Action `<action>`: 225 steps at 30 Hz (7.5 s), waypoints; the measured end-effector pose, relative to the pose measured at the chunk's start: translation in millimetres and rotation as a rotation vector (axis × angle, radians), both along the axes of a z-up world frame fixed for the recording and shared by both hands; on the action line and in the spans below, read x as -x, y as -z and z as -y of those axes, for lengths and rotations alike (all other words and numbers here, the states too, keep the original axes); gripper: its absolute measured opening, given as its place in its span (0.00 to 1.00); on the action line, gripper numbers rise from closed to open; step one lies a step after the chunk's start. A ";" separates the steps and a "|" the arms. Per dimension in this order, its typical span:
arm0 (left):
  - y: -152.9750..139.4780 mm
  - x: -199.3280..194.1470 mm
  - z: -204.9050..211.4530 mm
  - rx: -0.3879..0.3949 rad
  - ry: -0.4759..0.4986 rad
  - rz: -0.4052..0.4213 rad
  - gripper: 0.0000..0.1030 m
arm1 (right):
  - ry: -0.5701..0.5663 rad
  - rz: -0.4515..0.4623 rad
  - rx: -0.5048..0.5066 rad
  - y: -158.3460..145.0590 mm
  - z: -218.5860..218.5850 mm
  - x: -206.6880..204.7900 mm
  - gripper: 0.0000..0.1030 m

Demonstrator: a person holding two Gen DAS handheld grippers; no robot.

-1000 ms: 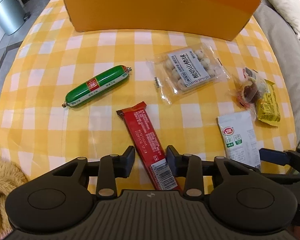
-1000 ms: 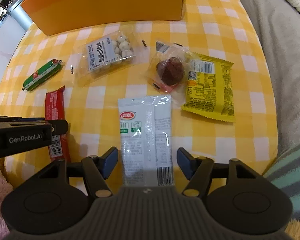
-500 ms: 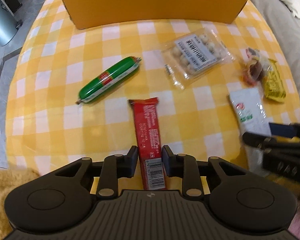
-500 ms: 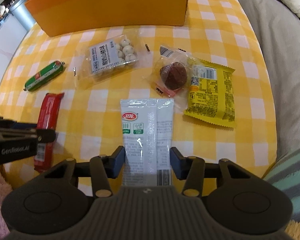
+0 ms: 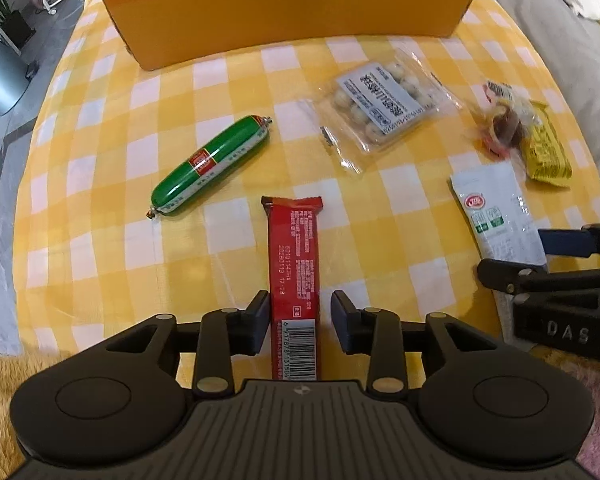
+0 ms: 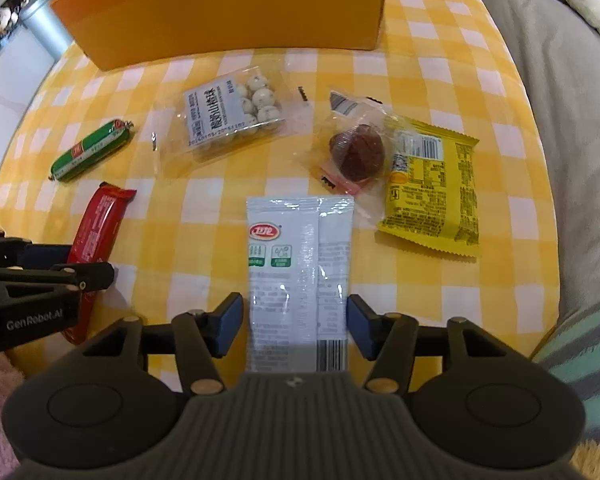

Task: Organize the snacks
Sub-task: 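Grasp the white sachet with the right gripper while the left grasps the red wafer bar, then lift both held snacks and carry them over the orange box, then lower both snacks into the box and open both grippers, then withdraw both tools from the box toward the remaining snacks, then grasp the yellow snack bag with the right gripper while the left grasps the green sausage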

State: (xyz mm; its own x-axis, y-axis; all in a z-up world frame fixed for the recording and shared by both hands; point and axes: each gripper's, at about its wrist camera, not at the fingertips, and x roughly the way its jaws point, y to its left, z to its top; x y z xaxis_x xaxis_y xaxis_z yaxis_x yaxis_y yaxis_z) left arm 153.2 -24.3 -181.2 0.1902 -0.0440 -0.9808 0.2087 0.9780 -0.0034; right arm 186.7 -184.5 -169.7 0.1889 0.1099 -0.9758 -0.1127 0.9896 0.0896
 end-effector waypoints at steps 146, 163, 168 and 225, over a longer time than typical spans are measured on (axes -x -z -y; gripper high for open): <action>-109.9 -269.6 -96.2 0.054 -0.092 0.245 0.34 | 0.102 -0.071 -0.263 2.7 -121.3 -354.9 0.54; -159.3 -218.6 -90.9 0.104 -0.100 0.342 0.34 | 0.036 0.124 -0.216 -84.5 -107.7 -312.1 0.58; -179.3 -186.3 -86.4 0.108 -0.093 0.405 0.39 | -0.014 0.216 -0.211 -120.1 -99.3 -274.7 0.66; -41.5 -32.3 -58.8 0.076 0.093 0.299 0.60 | 0.157 0.185 0.040 -21.6 51.3 -32.5 0.60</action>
